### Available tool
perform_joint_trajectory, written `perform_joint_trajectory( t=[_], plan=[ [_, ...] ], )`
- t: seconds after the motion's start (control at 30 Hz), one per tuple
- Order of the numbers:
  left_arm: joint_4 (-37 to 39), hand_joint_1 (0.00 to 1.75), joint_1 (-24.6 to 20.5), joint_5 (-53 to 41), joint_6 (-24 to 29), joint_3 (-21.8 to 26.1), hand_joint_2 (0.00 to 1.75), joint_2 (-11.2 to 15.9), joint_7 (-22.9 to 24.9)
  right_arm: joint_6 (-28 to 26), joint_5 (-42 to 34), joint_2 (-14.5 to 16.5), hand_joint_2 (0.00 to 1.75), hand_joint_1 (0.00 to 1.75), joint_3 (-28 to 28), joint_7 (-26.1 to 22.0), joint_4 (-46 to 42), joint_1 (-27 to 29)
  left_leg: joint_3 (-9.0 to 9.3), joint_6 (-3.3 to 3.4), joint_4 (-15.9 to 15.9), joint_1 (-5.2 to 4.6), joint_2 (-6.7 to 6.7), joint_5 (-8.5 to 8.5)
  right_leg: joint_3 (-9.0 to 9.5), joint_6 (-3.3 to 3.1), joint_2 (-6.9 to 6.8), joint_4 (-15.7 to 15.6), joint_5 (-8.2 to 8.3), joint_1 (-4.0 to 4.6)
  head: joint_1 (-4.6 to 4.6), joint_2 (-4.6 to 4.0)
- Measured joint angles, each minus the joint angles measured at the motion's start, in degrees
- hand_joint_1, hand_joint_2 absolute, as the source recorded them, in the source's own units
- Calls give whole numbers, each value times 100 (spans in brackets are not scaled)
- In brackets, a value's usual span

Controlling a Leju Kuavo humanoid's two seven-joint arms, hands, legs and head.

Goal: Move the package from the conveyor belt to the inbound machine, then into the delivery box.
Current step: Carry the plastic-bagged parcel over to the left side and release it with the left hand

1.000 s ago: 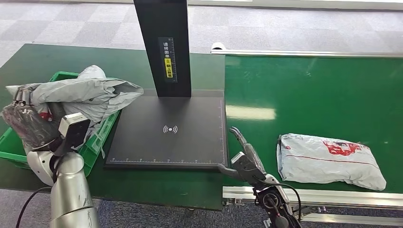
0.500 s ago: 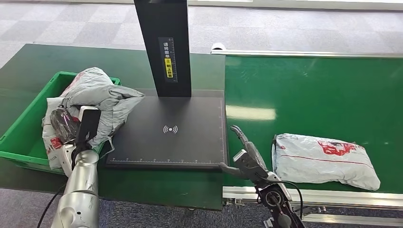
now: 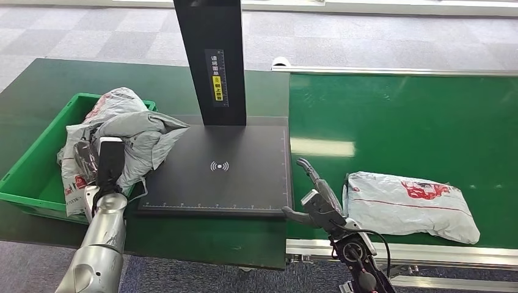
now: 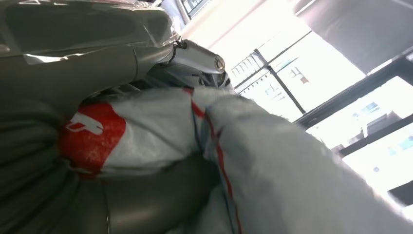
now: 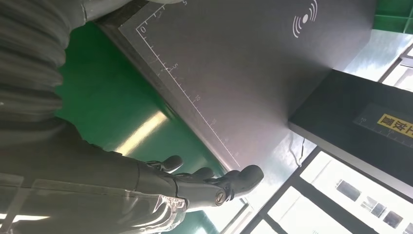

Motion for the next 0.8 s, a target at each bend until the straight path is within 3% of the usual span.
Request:
perform_joint_trajectory(
  t=[0.1, 0.23, 0.37, 0.53, 0.67, 0.8],
  plan=[
    [-556, 0, 246, 275, 60, 205, 0, -125, -468, 4, -22, -1, 175, 0, 33, -9, 19, -4, -7, -1, 0, 1, 8, 0, -15, -1, 11, 2, 1, 1, -1, 0],
    [-1625, 0, 542, 457, 77, 467, 0, -367, -569, -32, -72, -7, 175, 0, 59, -63, 72, -6, -34, -1, 0, 1, 8, 0, -42, -1, 14, 2, 0, 1, 1, 0],
    [-2639, 0, 708, 275, 77, 728, 175, -596, -586, -80, -115, -15, 175, 0, 91, -109, 132, -26, -56, -1, 0, 2, 6, -1, -60, -1, 12, 1, 0, 1, 1, 0],
    [-3790, 0, 787, -197, 80, 1062, 175, -854, -600, -128, -164, -17, 175, 0, 164, -168, 215, -49, -64, -1, 1, 1, 1, -2, -67, 0, 6, 0, 0, 0, 1, 0],
    [-4343, 0, 795, -583, 80, 1322, 0, -930, -600, -164, -178, -17, 175, 0, 197, -192, 251, -49, -66, -1, 1, 2, 4, -2, -70, -1, 6, 0, 0, 1, -1, 0],
    [-4577, 0, 785, -1071, 80, 1604, 0, -945, -600, -223, -180, -15, 175, 0, 216, -192, 272, -43, -65, -1, 1, 2, 1, -2, -74, -1, 5, -1, 0, 1, -1, 0]
  ],
)
